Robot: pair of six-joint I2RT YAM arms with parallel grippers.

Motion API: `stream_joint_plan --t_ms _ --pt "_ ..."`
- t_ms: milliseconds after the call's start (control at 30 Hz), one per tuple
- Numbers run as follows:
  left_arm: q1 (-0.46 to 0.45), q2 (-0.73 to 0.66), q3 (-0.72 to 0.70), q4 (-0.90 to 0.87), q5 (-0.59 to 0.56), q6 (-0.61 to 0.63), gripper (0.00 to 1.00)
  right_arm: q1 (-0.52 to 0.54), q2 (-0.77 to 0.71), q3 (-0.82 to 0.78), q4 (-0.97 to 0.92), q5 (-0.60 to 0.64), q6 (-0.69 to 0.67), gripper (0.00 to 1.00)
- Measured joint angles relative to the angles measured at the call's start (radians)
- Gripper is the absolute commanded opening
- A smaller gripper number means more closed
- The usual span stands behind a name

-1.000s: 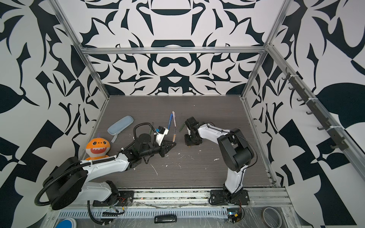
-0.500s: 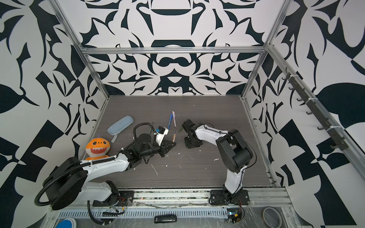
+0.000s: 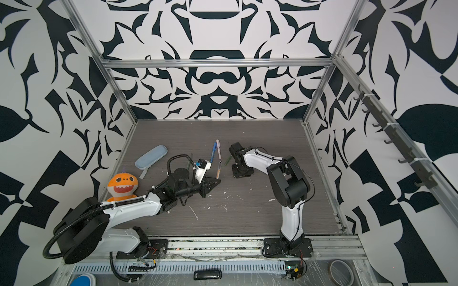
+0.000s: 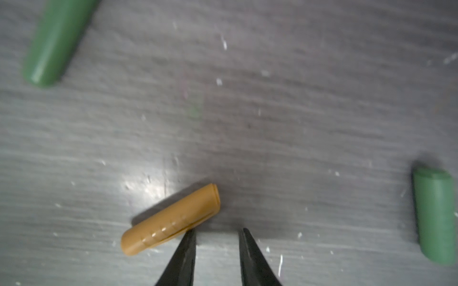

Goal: Insert pens into pen caps
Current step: Rotate the pen cap at the center of the table.

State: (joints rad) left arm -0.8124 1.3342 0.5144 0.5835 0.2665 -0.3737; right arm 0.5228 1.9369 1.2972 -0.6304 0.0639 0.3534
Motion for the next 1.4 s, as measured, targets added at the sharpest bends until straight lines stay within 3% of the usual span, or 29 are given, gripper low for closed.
stream_joint_plan --t_ms 667,1000,1167,1400 --pt "0.000 -0.013 -0.001 0.000 -0.002 0.006 0.06 -0.034 0.083 0.117 0.008 -0.019 -0.021 0.31" --pt "0.000 -0.023 -0.012 0.000 -0.018 0.006 0.06 -0.013 -0.003 0.118 -0.015 -0.008 0.011 0.14" --pt "-0.001 -0.034 -0.030 0.006 -0.041 0.005 0.06 0.031 -0.033 0.119 -0.016 -0.005 0.027 0.19" --pt "-0.001 -0.085 -0.051 0.020 -0.081 0.005 0.06 0.075 0.056 0.138 -0.042 0.034 0.041 0.25"
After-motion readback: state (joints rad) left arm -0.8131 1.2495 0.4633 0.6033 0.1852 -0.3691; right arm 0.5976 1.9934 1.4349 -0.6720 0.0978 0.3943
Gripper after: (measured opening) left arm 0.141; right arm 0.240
